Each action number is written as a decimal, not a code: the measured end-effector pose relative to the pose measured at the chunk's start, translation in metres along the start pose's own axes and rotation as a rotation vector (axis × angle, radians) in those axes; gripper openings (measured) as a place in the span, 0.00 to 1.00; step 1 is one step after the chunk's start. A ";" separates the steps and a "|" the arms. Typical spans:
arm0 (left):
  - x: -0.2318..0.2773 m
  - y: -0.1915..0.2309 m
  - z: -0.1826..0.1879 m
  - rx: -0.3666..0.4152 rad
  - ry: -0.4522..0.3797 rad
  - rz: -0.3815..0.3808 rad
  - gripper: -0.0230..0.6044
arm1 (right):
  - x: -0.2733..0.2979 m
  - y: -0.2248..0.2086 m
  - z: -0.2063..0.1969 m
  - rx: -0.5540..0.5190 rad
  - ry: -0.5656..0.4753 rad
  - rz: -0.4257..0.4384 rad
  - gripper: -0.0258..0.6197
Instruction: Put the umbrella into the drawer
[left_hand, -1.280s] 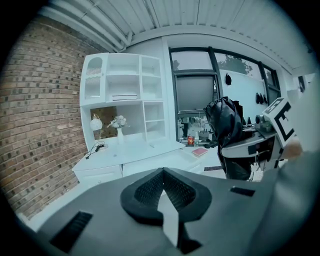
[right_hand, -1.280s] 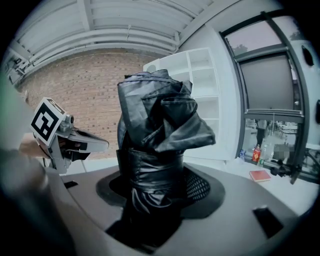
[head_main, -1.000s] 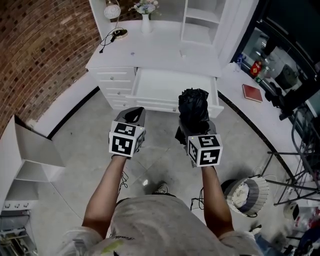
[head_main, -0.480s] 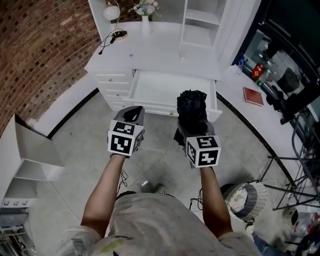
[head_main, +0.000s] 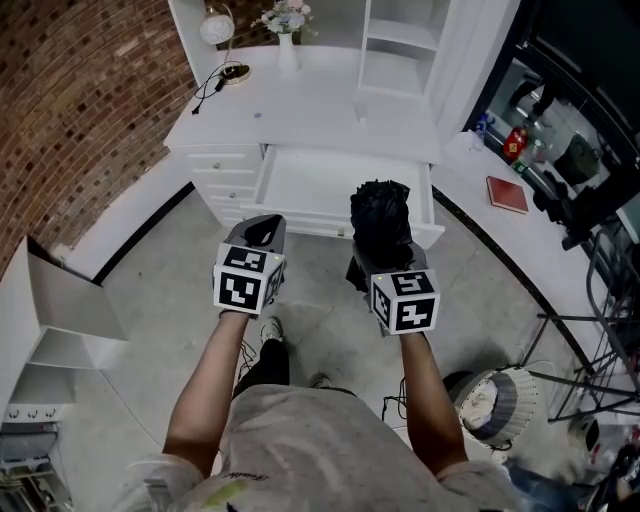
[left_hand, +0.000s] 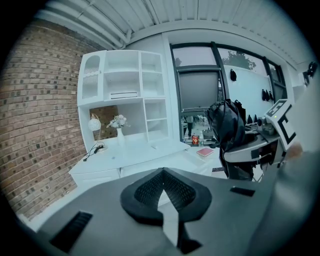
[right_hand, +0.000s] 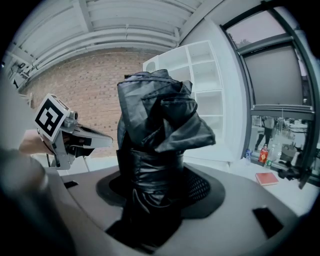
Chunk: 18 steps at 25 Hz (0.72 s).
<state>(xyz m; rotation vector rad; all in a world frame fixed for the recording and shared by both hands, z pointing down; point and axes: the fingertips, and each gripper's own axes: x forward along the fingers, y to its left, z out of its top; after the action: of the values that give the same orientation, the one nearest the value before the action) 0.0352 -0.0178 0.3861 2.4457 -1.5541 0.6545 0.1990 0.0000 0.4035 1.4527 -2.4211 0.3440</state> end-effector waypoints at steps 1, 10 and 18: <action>0.002 0.002 -0.001 0.001 0.000 0.000 0.03 | 0.003 0.000 -0.001 -0.002 0.001 0.001 0.44; 0.038 0.031 0.000 0.001 -0.003 -0.024 0.03 | 0.045 -0.001 0.005 -0.022 0.015 -0.005 0.44; 0.085 0.083 0.011 -0.006 0.008 -0.058 0.03 | 0.107 -0.005 0.027 -0.018 0.042 -0.022 0.44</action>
<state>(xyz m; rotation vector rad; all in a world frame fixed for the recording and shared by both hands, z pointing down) -0.0050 -0.1276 0.4071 2.4708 -1.4735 0.6472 0.1522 -0.0989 0.4183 1.4495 -2.3673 0.3436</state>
